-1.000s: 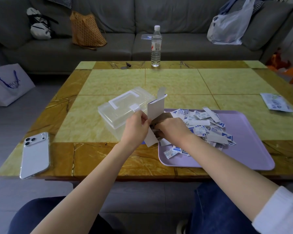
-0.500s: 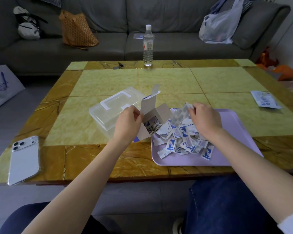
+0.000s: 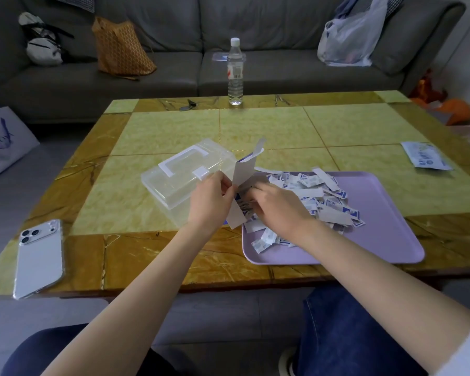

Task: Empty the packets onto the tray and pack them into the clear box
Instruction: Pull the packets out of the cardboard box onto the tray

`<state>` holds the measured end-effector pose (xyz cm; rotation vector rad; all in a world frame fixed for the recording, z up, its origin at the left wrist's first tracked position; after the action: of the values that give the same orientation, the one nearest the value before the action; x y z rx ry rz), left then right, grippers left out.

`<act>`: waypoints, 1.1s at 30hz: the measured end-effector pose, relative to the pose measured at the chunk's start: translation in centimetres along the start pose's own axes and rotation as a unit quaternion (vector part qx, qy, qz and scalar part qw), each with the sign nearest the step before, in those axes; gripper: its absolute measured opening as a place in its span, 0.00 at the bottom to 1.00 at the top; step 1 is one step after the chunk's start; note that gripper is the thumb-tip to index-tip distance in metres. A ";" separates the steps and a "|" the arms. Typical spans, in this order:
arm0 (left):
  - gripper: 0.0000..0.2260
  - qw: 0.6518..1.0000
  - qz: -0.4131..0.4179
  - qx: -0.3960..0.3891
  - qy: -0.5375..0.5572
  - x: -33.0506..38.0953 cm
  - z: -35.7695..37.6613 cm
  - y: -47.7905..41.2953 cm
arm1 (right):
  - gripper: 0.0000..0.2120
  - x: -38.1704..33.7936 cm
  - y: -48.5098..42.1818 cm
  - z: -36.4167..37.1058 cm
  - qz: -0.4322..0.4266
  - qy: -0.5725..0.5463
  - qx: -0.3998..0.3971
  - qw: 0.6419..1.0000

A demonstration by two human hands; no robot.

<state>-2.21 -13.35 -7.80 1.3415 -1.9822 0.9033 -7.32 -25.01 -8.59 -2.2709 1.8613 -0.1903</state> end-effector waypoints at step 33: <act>0.03 0.999 -0.017 -0.002 0.037 -1.0 0.6 -0.6 | 0.13 10.9 1.3 -2.0 0.287 -0.076 0.048 0.954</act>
<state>-1.35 -13.41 -8.78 1.3172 -1.9001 0.9204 -6.78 -36.10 -7.26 -1.5441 2.2676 -0.0129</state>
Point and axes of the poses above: each hand's wrist, its own y-axis away from the middle knuckle, its own z-axis out of the palm, x = y × z, the point moved 6 cm from there along -y, towards the middle knuckle, and after that the axes turned 8 degrees about y, right-handed, at the moved point
